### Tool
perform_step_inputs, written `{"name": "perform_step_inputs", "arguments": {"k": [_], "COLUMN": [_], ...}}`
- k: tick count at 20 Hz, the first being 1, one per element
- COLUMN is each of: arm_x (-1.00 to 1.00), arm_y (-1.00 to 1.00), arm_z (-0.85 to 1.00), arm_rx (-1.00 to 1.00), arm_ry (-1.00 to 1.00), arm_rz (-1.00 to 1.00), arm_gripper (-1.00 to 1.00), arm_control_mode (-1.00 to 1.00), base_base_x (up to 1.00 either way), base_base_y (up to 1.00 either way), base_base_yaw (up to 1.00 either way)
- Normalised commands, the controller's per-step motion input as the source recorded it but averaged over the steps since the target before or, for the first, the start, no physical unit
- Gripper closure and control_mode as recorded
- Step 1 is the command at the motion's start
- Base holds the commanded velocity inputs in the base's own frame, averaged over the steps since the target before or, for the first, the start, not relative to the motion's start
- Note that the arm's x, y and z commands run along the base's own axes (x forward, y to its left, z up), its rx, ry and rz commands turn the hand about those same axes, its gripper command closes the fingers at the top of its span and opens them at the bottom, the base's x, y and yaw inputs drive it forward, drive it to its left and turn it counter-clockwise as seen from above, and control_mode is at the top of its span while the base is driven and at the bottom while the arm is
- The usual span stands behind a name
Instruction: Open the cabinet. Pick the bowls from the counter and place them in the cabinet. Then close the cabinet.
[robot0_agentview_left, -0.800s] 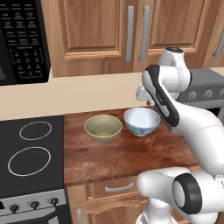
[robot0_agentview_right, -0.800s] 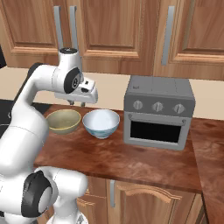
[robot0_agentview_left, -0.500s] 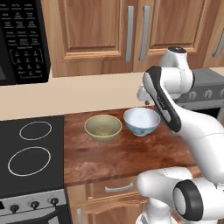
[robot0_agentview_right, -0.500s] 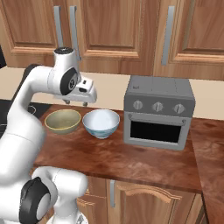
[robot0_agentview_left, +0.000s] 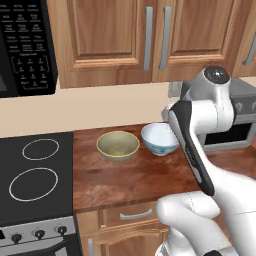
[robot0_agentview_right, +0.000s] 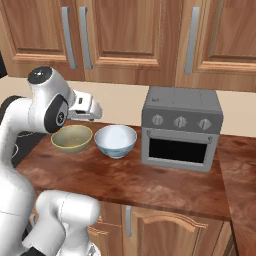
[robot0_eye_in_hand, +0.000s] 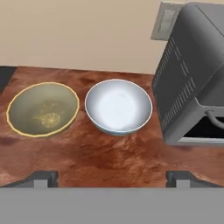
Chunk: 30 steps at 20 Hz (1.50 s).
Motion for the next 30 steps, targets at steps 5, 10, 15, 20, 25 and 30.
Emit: {"name": "perform_step_inputs", "arguments": {"k": [5,10,15,20,25,30], "arm_x": [-0.75,-0.54,-0.18,-0.01,0.0,0.0], "arm_y": [-0.01,0.08,0.0,-0.04,0.0,0.0], "arm_z": [0.05,0.42,0.46,0.56,0.66,0.53], "arm_rx": [0.04,0.02,0.0,0.0,-0.01,0.0], "arm_ry": [-0.26,-0.15,-0.12,-0.06,-0.04,-0.02], "arm_rz": [-0.05,0.0,0.06,0.01,0.0,0.0], "arm_gripper": [-1.0,-1.0,-1.0,-1.0,-1.0,-1.0], "arm_control_mode": [-1.0,-1.0,-1.0,-1.0,-1.0,-1.0], "base_base_x": [0.0,0.0,0.0,0.0,0.0,0.0], "base_base_y": [0.0,0.0,0.0,0.0,0.0,0.0], "base_base_yaw": [0.0,0.0,0.0,0.0,0.0,0.0]}}
